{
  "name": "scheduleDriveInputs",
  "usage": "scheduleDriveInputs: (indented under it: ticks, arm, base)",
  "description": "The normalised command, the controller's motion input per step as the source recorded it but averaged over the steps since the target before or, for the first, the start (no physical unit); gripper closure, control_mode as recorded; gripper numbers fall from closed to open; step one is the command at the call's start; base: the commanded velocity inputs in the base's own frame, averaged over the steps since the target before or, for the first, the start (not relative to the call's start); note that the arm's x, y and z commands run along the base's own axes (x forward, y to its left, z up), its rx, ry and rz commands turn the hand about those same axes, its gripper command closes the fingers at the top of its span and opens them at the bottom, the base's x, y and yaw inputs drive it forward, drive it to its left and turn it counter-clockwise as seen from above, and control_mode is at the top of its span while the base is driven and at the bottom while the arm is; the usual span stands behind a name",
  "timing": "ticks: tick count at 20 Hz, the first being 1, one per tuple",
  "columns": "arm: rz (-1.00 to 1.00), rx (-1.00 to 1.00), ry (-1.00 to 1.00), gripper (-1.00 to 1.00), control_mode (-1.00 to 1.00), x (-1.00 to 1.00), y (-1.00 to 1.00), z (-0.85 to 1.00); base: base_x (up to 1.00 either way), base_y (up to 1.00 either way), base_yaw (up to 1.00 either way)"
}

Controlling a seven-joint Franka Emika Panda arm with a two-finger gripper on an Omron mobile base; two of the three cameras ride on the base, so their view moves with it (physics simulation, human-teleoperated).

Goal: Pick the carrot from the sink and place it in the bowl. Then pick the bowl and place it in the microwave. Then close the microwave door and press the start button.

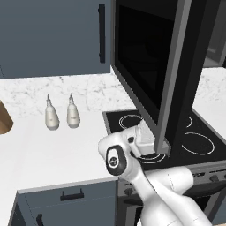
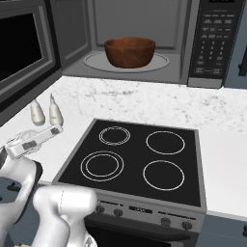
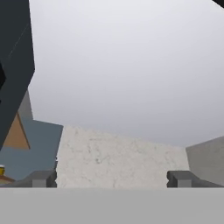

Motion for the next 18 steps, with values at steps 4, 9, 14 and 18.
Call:
scheduleDriveInputs:
  ticks: [4,9,14,18]
  arm:
    - [0.05,0.0,0.0,-1.0,-1.0,0.02,0.71,-0.04]
    - [0.07,0.0,0.0,-1.0,-1.0,0.0,0.72,0.0]
    - [0.09,0.0,0.0,-1.0,-1.0,0.0,0.74,0.0]
    - [0.1,0.0,0.0,-1.0,-1.0,0.0,0.72,0.04]
  base:
    - [0.0,0.0,0.0]
    - [0.0,0.0,0.0]
    - [0.0,0.0,0.0]
    - [0.0,0.0,0.0]
